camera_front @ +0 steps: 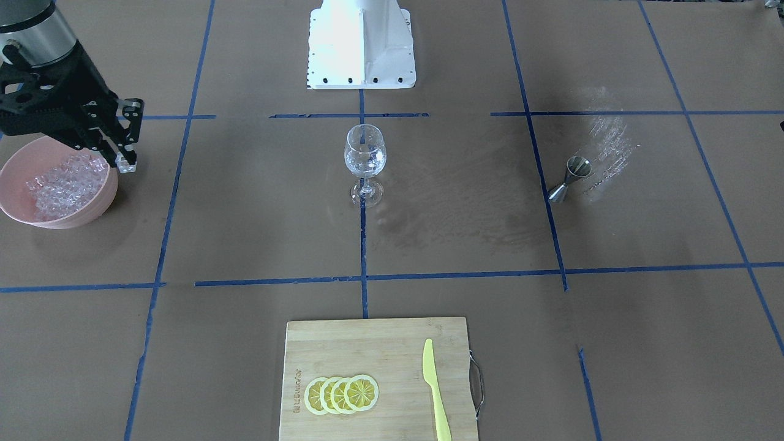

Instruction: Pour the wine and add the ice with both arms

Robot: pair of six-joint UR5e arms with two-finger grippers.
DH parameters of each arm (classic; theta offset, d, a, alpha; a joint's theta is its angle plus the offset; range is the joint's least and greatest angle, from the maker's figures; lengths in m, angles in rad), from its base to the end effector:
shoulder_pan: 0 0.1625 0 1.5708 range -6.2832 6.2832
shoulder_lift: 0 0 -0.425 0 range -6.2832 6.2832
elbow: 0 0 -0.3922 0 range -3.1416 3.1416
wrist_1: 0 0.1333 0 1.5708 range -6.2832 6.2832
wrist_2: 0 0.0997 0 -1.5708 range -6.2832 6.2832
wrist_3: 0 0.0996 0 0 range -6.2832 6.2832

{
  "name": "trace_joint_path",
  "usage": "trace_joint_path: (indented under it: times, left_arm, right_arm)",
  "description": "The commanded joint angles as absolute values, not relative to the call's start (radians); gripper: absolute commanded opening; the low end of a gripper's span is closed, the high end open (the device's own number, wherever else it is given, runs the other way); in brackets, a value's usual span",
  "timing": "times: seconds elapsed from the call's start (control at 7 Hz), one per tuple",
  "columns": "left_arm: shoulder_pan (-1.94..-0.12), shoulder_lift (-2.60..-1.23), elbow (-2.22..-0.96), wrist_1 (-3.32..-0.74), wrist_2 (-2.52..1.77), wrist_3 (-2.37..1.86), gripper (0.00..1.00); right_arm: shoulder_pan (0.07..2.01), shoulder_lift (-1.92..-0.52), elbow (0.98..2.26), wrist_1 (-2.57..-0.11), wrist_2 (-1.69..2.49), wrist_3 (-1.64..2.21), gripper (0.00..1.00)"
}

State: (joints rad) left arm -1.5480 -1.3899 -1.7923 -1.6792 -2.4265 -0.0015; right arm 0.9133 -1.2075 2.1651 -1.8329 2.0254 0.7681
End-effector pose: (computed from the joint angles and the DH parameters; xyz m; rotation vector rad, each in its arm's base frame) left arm -0.0484 -0.4249 0.6144 0.1294 0.8558 0.0837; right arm -0.2412 -0.4589 0.2438 0.2316 -0.7759 -0.0536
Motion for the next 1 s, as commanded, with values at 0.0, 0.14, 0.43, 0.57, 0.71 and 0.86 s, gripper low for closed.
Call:
trace_joint_path:
  times: [0.0, 0.14, 0.43, 0.57, 0.71, 0.86]
  left_arm:
    - [-1.548, -1.391, -1.805, -1.680, -2.390, 0.002, 1.00]
    - [-1.549, -1.396, -1.804, -1.680, -2.390, 0.002, 1.00]
    - [-1.549, -1.402, -1.804, -1.680, -2.390, -0.002, 1.00]
    - [-1.549, -1.407, -1.801, -1.680, -2.390, -0.002, 1.00]
    - [-1.549, -1.411, -1.799, -1.680, -2.390, -0.002, 1.00]
    - [-1.549, -1.411, -1.798, -1.680, -2.390, -0.002, 1.00]
  right_arm:
    - [0.748, -1.022, 2.143, -1.873, 1.912, 0.974, 0.00]
    - [0.709, -0.949, 2.107, -1.873, 1.910, 0.986, 0.00]
    - [0.600, -0.817, 2.009, -1.873, 1.852, 1.104, 0.00]
    - [0.544, -0.749, 1.949, -1.873, 1.780, 1.153, 0.00]
    - [0.529, -0.659, 1.851, -1.873, 1.769, 1.199, 0.00]
    - [0.519, -0.603, 1.785, -1.873, 1.767, 1.231, 0.00]
